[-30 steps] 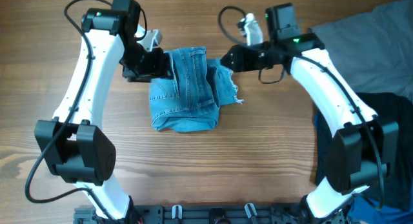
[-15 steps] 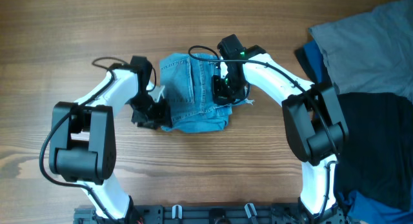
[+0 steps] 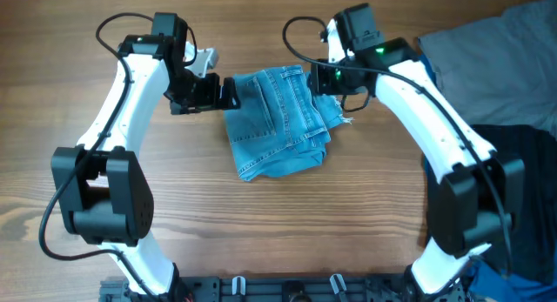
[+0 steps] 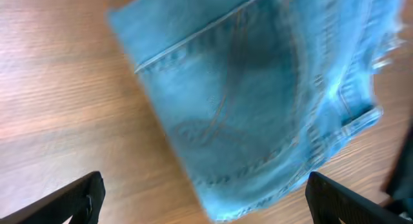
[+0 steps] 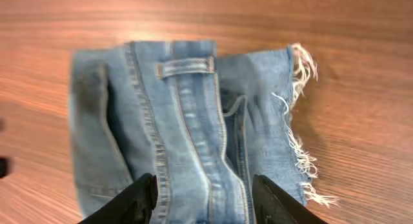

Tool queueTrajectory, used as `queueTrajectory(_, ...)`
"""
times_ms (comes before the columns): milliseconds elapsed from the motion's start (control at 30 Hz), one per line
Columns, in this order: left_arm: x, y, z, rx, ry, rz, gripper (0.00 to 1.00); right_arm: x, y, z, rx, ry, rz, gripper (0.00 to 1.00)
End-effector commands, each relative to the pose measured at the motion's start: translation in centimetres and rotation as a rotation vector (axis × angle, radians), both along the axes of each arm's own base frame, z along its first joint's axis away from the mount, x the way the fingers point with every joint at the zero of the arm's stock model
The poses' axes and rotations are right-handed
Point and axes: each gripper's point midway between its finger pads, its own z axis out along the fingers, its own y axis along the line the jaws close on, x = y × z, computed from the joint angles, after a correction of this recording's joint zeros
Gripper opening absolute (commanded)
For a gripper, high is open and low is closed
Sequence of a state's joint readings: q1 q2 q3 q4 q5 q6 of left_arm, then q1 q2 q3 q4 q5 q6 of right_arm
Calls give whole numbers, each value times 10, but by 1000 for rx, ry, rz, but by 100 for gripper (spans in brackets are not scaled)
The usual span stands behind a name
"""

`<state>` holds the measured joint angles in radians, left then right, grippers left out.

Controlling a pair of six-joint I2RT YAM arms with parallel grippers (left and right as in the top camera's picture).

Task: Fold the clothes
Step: 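Drag the folded jeans to the top-left corner with the left gripper, then release the jeans and withdraw the left gripper down-left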

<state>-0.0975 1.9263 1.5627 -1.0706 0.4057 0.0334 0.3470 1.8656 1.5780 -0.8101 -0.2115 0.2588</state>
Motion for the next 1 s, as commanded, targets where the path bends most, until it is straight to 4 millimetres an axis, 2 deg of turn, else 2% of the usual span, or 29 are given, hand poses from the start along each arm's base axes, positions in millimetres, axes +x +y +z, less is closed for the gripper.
queueTrajectory(0,-9,-24,-34,-147,98,-30,100,1,-4,2,-24,-13,4,53)
queueTrajectory(67,-17,-36,-50,-208,163,-37,100,-2,-2,1,-16,2,7,53)
queueTrajectory(100,-23,-43,-64,-227,205,-45,100,-3,-1,1,-9,7,11,53)
queueTrajectory(200,-30,-52,-89,-220,255,-62,100,-4,-1,1,-9,7,12,53)
queueTrajectory(233,-33,-57,-98,-224,274,-72,94,-4,-1,1,-9,8,12,53)
queueTrajectory(267,-35,-63,-103,-229,282,-84,87,-4,-1,1,-9,8,12,53)
queueTrajectory(333,-31,-77,-105,-245,248,-118,23,-4,-1,1,-9,8,12,53)
queueTrajectory(367,-28,-78,-105,-247,237,-114,4,-4,-1,1,-9,8,12,53)
queueTrajectory(433,-17,-70,-102,-252,210,-91,4,-4,-1,1,-9,7,12,53)
queueTrajectory(533,19,-31,-94,-269,149,47,4,-3,-1,1,-10,6,15,53)
queueTrajectory(567,37,-8,-92,-279,117,135,4,-4,-1,1,-11,6,15,53)
queueTrajectory(600,56,26,-91,-291,78,248,4,-4,-1,1,-11,7,15,53)
queueTrajectory(667,81,99,-89,-295,11,467,4,-5,-1,0,-12,11,15,53)
queueTrajectory(700,87,127,-89,-294,-12,549,4,-5,-1,0,-13,14,15,53)
queueTrajectory(800,97,231,-80,-319,-120,822,4,-6,-2,0,-14,16,15,53)
queueTrajectory(867,96,252,-79,-317,-144,861,4,-5,-1,0,-13,12,15,53)
queueTrajectory(933,94,262,-80,-307,-164,863,4,-4,-1,1,-11,8,15,53)
queueTrajectory(967,91,269,-86,-262,-156,882,12,-4,-1,1,-11,7,15,53)
